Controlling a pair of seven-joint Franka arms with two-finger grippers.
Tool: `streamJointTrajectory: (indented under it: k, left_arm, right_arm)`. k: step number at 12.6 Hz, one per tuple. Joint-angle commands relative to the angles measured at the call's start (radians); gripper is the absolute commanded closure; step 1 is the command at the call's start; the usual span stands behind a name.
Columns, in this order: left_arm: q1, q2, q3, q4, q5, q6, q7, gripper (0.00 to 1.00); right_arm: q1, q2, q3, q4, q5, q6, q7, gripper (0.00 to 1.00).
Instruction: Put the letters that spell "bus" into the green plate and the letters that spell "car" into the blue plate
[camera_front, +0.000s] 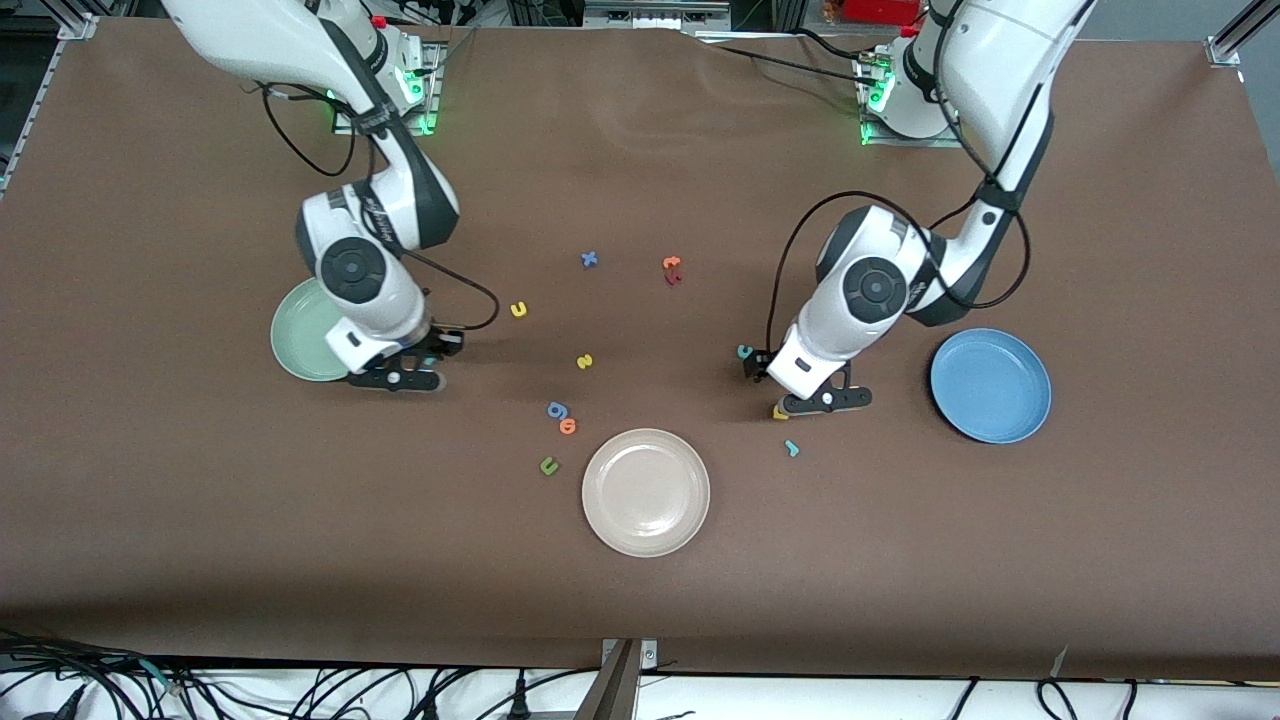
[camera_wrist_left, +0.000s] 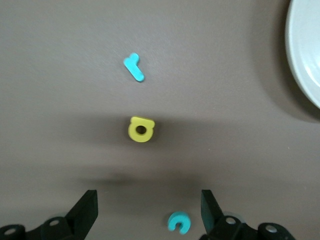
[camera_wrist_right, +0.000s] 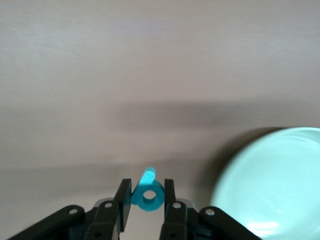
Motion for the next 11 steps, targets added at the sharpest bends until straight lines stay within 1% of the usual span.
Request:
streamJointTrajectory:
  k: [1, 2, 4, 5, 7, 8, 9, 11]
  left_arm:
    - [-0.008, 0.038, 0.008, 0.009, 0.048, 0.05, -0.052, 0.09]
    - [-0.011, 0.05, 0.009, 0.009, 0.048, 0.058, -0.052, 0.1]
    - [-0.022, 0.059, 0.017, 0.012, 0.06, 0.06, -0.054, 0.15]
    - [-0.022, 0.061, 0.02, 0.014, 0.11, 0.06, -0.069, 0.17]
    - [-0.022, 0.076, 0.029, 0.023, 0.297, 0.067, -0.155, 0.17]
    - [-0.022, 0.082, 0.029, 0.021, 0.375, 0.087, -0.204, 0.17]
    - [-0.024, 0.097, 0.028, 0.023, 0.407, 0.092, -0.251, 0.17]
    - [-0.025, 0.108, 0.028, 0.023, 0.402, 0.093, -0.275, 0.17]
  right_arm:
    - [0.001, -0.058, -0.079, -0.048, -0.013, -0.076, -0.096, 0.81]
    - [0.001, -0.06, -0.125, -0.054, -0.013, -0.093, -0.165, 0.79]
    - [-0.001, -0.059, -0.211, -0.09, -0.002, -0.085, -0.298, 0.79]
    - [-0.001, -0.052, -0.22, -0.108, 0.001, -0.079, -0.319, 0.79]
    - [-0.004, -0.037, -0.246, -0.145, 0.003, -0.065, -0.324, 0.78]
    - [-0.004, -0.025, -0.247, -0.156, 0.004, -0.033, -0.322, 0.65]
    - [-0.007, -0.025, -0.247, -0.159, 0.006, -0.036, -0.317, 0.01]
    - [-0.005, -0.043, -0.239, -0.147, 0.02, -0.065, -0.308, 0.0]
